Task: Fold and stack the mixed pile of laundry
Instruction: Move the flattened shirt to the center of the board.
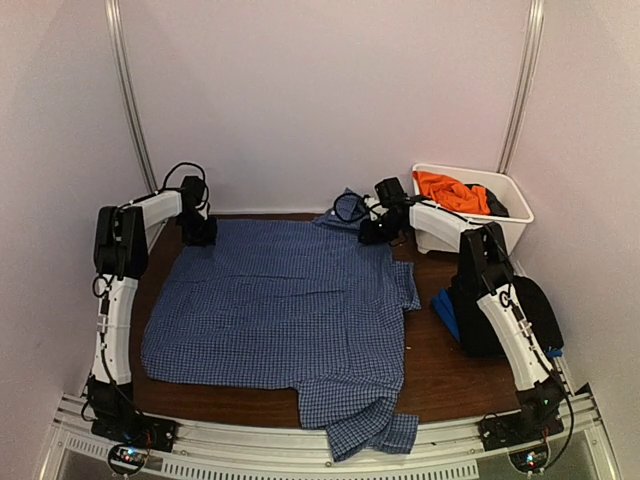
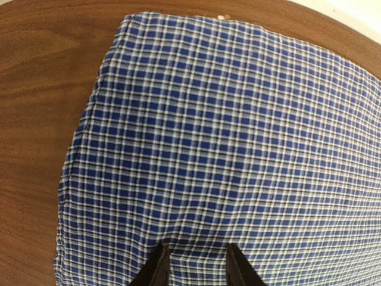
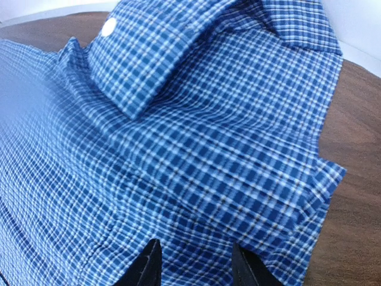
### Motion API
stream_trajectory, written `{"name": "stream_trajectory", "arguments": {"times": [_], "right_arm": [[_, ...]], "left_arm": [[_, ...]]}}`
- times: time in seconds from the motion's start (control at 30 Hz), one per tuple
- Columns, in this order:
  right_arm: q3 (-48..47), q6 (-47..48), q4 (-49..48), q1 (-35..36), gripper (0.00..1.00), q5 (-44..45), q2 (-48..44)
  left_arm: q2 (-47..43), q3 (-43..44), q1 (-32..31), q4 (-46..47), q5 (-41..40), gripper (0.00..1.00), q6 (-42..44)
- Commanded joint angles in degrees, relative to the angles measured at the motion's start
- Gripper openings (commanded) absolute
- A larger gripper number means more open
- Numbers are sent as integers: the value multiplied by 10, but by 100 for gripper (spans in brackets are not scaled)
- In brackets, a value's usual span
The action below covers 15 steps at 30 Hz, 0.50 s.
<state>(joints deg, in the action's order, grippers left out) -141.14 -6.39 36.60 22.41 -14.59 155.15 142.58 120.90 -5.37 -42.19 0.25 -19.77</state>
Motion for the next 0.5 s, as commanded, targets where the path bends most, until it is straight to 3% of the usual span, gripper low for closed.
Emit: {"name": "stream_trajectory", "arguments": {"times": [0.0, 0.07, 0.17, 0.33, 0.47], "right_arm": [[-32, -27, -17, -34, 42, -26, 17], [-30, -26, -26, -38, 44, -55, -5], [8, -18, -18, -31, 48, -65, -85], [283, -14, -87, 7, 51, -74, -295], [488, -28, -125, 32, 50, -68, -402]], "left_arm": [[35, 24, 4, -36, 33, 37, 2], [-9, -4, 2, -15, 34, 44, -6], [-143, -114, -4, 56, 32, 59, -21], [-319, -294, -13, 96, 37, 64, -43], [-410, -418, -33, 108, 21, 65, -41]]}}
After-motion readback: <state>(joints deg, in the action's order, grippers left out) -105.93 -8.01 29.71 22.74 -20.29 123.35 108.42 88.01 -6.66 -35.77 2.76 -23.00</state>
